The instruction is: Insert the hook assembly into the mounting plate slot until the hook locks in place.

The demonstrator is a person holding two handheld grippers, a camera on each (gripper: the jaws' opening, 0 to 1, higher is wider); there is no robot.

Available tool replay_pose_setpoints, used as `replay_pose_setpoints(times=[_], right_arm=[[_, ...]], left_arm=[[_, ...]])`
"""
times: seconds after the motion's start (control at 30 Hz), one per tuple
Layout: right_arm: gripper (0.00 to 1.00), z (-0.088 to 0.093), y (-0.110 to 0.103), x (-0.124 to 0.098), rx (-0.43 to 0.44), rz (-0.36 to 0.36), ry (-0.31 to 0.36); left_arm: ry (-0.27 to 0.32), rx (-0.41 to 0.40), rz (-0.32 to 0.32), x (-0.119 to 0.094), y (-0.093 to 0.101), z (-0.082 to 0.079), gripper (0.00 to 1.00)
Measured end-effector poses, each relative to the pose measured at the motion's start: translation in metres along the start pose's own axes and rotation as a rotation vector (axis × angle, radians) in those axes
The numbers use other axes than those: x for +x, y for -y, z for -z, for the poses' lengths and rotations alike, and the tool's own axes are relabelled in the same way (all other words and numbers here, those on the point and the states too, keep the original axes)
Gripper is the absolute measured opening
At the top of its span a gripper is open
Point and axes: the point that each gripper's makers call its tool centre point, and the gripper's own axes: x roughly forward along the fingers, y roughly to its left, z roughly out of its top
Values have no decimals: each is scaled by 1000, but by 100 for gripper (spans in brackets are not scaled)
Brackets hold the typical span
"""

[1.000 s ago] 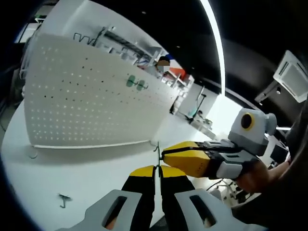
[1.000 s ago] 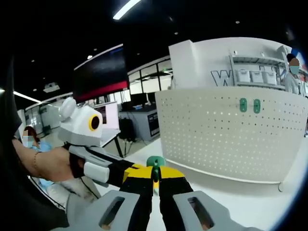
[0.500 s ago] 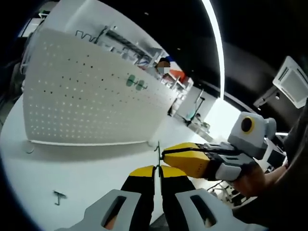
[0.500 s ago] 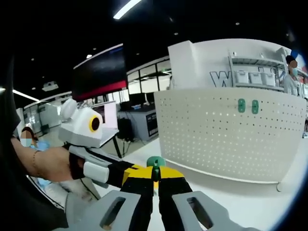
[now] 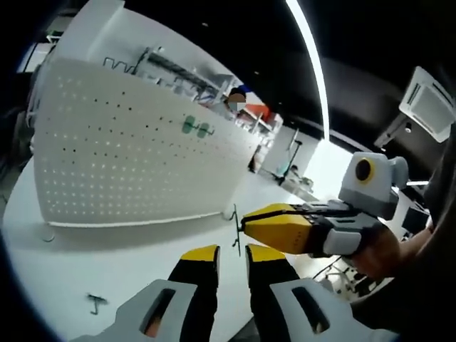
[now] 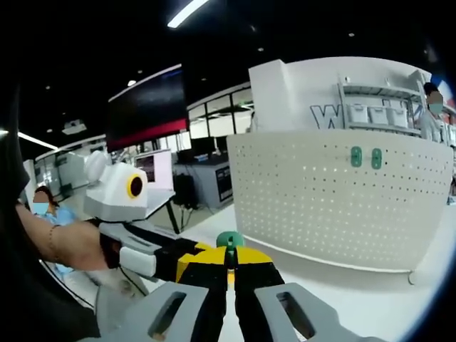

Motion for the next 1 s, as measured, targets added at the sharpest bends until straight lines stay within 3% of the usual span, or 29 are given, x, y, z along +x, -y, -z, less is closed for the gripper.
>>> replay_pose_setpoints(times=[0.13,0.3,0.4,0.53,0.77,1.0], right_arm=[[0,-1,5,-2,1,9,2],[0,-3,11,-3,4,23,10],[0,-3,15,-3,2,30,11],[0,-3,18,-4,-2,39,12],[0,-4,25,-6,-1,53,15],[0,-6,35,-6,7,71,24]], left_arm=[[-5,-4,28,-1,6,0,18],[-18,43,49,2,9,4,29],[14,17,83,2,16,1,40],[26,36,83,2,19,-2,54],[27,49,74,1,20,-2,65],[30,50,57,-3,18,-3,68]])
